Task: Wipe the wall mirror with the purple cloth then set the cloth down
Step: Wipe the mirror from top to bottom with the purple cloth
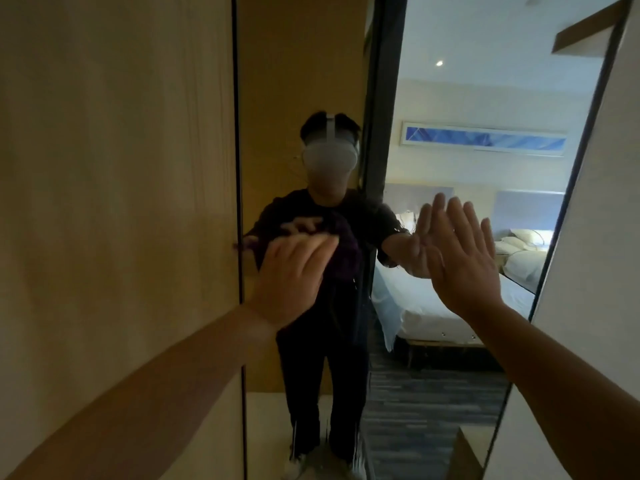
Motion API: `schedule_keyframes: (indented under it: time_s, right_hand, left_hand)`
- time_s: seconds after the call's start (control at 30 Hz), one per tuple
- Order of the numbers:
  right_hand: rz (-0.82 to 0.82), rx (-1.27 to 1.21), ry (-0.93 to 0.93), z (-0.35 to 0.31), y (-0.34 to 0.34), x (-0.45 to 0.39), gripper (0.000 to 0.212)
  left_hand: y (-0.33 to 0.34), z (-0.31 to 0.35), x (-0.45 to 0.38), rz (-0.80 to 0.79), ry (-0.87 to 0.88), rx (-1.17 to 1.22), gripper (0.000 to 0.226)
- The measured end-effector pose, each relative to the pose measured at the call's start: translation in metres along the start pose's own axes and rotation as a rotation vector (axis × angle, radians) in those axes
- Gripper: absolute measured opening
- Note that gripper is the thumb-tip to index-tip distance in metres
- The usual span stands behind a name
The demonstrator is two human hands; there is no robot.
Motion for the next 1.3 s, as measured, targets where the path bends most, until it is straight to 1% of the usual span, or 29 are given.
schedule_keyframes:
  time_s: [0.07, 0.17, 0.23, 0.3, 0.43, 0.53, 0.67, 0.83, 1.0, 1.07, 1.17, 1.23, 1.3]
  right_hand:
    - [-0.042, 0.094, 0.062, 0.023, 0.0, 0.0, 0.063]
    - [-0.095, 0.168, 0.065, 0.041, 0.006, -0.004, 0.066]
    - [-0.095, 0.176, 0.044, 0.045, 0.009, -0.005, 0.068]
    - [-0.055, 0.165, 0.01, 0.048, 0.012, -0.004, 0.07]
    - [0.03, 0.125, -0.009, 0.051, 0.021, -0.003, 0.069]
    - [0.085, 0.104, -0.014, 0.05, 0.024, -0.003, 0.069]
    - [0.127, 0.103, -0.02, 0.051, 0.024, -0.005, 0.066]
    - [0.119, 0.085, -0.031, 0.053, 0.027, -0.004, 0.067]
    - [0.094, 0.082, -0.021, 0.054, 0.028, -0.003, 0.068]
    - [0.084, 0.088, -0.02, 0.053, 0.027, -0.003, 0.069]
    - [0.056, 0.089, -0.01, 0.053, 0.023, -0.004, 0.068]
    - [0.062, 0.051, -0.022, 0.053, 0.017, -0.004, 0.064]
    - [0.071, -0.006, -0.033, 0.056, 0.01, -0.001, 0.063]
  left_hand:
    - [-0.015, -0.006, -0.069, 0.038, 0.01, -0.015, 0.052]
    - [-0.027, -0.011, -0.154, 0.087, 0.011, -0.129, 0.051]
    - [-0.02, -0.011, -0.188, 0.043, 0.006, -0.19, 0.052]
    - [-0.004, -0.009, -0.198, -0.044, 0.021, -0.215, 0.053]
    - [0.025, 0.003, -0.166, -0.122, 0.031, -0.261, 0.061]
    - [0.04, 0.024, -0.115, -0.169, 0.122, -0.266, 0.065]
    - [0.061, 0.051, -0.032, -0.12, 0.196, -0.214, 0.064]
    - [0.084, 0.074, 0.054, -0.195, 0.252, -0.25, 0.068]
    - [0.101, 0.095, 0.127, -0.264, 0.298, -0.235, 0.064]
    - [0.1, 0.097, 0.134, -0.29, 0.274, -0.208, 0.058]
    - [0.089, 0.097, 0.118, -0.308, 0.251, -0.111, 0.045]
    - [0.078, 0.096, 0.089, -0.266, 0.217, -0.046, 0.043]
    - [0.066, 0.09, 0.041, -0.166, 0.142, -0.026, 0.046]
Point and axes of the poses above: each hand's wrist, its own x-axis away from the middle knuckle, its own y-axis out of the palm, z = x × y, the point moved 3 cm from there along -x, towards the middle knuckle, and after that the axes turned 2 degrees about -z, right-handed, at the moved point
